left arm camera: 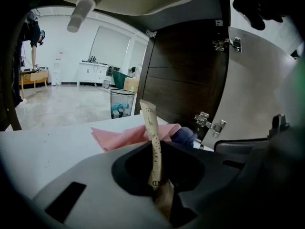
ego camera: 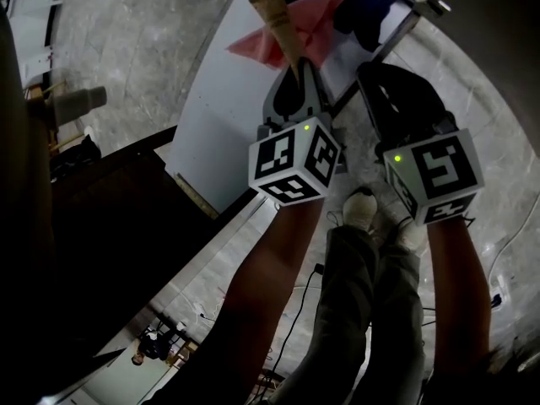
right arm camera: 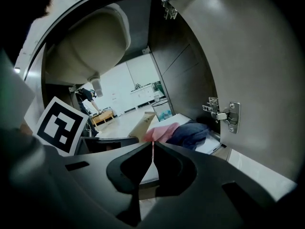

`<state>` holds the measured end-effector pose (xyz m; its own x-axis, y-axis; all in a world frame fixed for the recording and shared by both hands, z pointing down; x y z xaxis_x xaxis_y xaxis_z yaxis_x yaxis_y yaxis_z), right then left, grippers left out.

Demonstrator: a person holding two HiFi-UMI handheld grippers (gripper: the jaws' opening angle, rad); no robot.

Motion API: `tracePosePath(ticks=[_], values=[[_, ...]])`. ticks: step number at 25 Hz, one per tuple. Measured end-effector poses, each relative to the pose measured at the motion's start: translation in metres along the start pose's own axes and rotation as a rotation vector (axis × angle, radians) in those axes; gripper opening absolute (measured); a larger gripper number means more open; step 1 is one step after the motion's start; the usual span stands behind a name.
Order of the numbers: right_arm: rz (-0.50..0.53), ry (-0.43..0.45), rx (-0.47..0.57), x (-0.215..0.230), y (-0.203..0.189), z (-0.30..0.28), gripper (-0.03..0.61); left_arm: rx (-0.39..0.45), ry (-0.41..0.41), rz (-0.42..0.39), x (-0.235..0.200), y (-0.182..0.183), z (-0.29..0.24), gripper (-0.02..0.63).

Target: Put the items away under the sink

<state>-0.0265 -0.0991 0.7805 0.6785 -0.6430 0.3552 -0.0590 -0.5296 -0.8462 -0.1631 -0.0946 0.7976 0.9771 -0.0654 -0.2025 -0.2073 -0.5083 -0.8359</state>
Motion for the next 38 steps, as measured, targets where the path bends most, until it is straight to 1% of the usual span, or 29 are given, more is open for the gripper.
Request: tracePosePath(ticks=[4,5,6,7,8,9,12,14,16,20,21,24,29,33,36,38], values=[[-0.007,0.004,-0.005,0.0,-0.001,-0.002,0.037,-0.028,0.006,-0.006,-0.002,0.008,-0.015,0.041],[-0.006,0.005,-0.007,0.0,-0.002,-0.002,0.037,-0.025,0.013,-0.005,-0.002,0.01,-0.017,0.074],[-0.01,0.005,-0.008,0.0,-0.003,-0.002,0.037,-0.011,0.028,-0.007,-0.002,0.012,-0.018,0.194],[-0.017,0.005,-0.007,0.001,-0.003,-0.002,0.037,0.009,0.045,-0.012,-0.003,0.014,-0.018,0.262],[-0.025,0.005,-0.007,0.001,-0.004,-0.003,0.038,0.026,0.059,-0.018,-0.005,0.016,-0.017,0.276],[-0.031,0.006,-0.006,0.001,-0.004,-0.002,0.038,0.038,0.065,-0.022,-0.005,0.016,-0.015,0.276],[-0.031,0.009,-0.01,0.001,-0.006,0.0,0.037,0.04,0.048,-0.013,-0.002,0.014,-0.012,0.276],[-0.034,0.001,-0.013,0.002,-0.007,0.003,0.037,0.033,0.026,-0.023,0.002,0.011,-0.009,0.27],[-0.047,-0.013,-0.011,0.003,-0.007,0.006,0.038,0.024,0.016,-0.051,0.005,0.011,-0.005,0.238],[-0.068,-0.033,-0.011,0.006,-0.008,0.015,0.037,0.041,0.004,-0.109,0.012,0.015,0.007,0.077],[-0.067,-0.036,-0.009,0.006,-0.008,0.017,0.037,0.044,-0.007,-0.124,0.016,0.016,0.011,0.052],[-0.063,-0.055,-0.005,0.007,-0.006,0.025,0.037,0.036,-0.062,-0.155,0.032,0.015,0.018,0.029],[-0.047,-0.088,-0.003,0.003,0.003,0.042,0.037,0.009,-0.15,-0.164,0.057,0.013,0.034,0.015],[-0.039,-0.103,-0.008,-0.004,0.013,0.063,0.037,-0.023,-0.191,-0.201,0.076,0.015,0.05,0.015],[-0.066,-0.125,-0.008,-0.009,0.021,0.078,0.037,-0.036,-0.22,-0.247,0.09,0.022,0.062,0.015],[-0.075,-0.134,-0.008,-0.014,0.028,0.089,0.037,-0.044,-0.238,-0.251,0.098,0.031,0.072,0.015]])
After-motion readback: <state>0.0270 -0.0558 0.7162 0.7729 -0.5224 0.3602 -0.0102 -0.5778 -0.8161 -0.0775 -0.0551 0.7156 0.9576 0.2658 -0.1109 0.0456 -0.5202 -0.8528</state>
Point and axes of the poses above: the fingertips, and each gripper's own axes: z backward along the fingers, x to its right, y out of its top, the point moved 6 cm from there along z, backward along the fingers
